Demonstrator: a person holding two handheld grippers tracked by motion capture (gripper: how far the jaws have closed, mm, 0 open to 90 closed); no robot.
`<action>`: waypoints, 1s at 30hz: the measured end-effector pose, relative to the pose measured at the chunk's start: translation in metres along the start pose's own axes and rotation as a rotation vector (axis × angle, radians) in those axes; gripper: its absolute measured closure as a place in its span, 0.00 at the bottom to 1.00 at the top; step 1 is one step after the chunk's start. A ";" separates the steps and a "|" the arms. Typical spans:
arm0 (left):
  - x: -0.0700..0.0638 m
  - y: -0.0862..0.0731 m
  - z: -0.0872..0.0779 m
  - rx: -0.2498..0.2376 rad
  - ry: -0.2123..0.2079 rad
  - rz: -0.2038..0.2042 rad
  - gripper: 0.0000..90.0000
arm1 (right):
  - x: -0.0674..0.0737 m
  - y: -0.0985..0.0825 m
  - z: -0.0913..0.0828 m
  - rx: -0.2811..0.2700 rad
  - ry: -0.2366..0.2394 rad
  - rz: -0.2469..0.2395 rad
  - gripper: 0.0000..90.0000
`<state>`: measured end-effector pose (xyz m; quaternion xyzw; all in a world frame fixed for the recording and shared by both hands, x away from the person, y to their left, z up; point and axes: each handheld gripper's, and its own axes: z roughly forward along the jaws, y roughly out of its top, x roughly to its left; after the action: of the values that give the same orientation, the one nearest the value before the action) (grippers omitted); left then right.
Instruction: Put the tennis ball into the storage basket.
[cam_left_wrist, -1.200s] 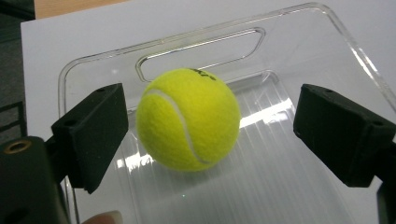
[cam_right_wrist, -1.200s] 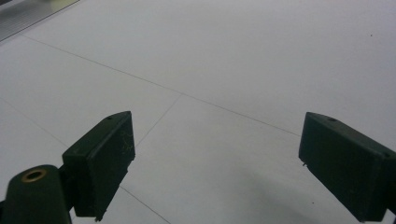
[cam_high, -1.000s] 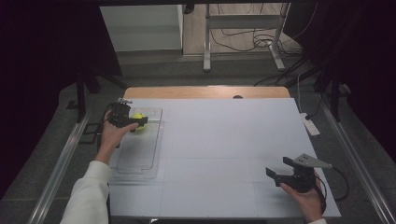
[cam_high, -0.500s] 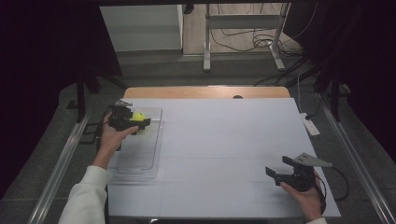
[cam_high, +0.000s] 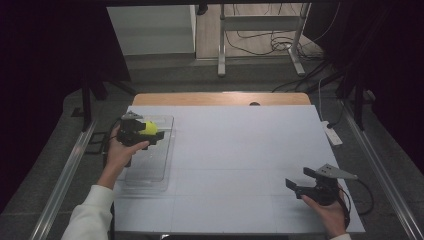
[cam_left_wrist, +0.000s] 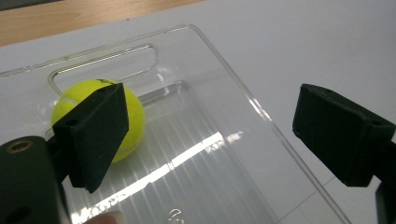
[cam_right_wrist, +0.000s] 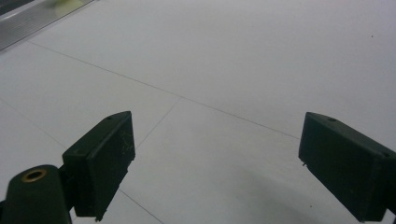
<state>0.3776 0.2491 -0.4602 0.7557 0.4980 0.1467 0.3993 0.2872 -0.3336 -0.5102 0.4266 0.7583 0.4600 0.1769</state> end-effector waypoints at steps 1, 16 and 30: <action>-0.003 -0.001 -0.001 -0.001 -0.001 0.007 0.13 | 0.000 0.000 0.000 0.000 0.000 0.001 0.12; -0.033 -0.015 -0.007 -0.004 -0.040 0.065 0.14 | 0.000 -0.001 -0.003 -0.001 0.002 -0.003 0.12; -0.068 -0.039 -0.020 -0.042 -0.123 0.122 0.14 | 0.003 -0.001 -0.006 0.000 -0.013 -0.008 0.12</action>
<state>0.3093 0.2058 -0.4647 0.7835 0.4225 0.1347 0.4352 0.2810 -0.3352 -0.5077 0.4264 0.7589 0.4566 0.1837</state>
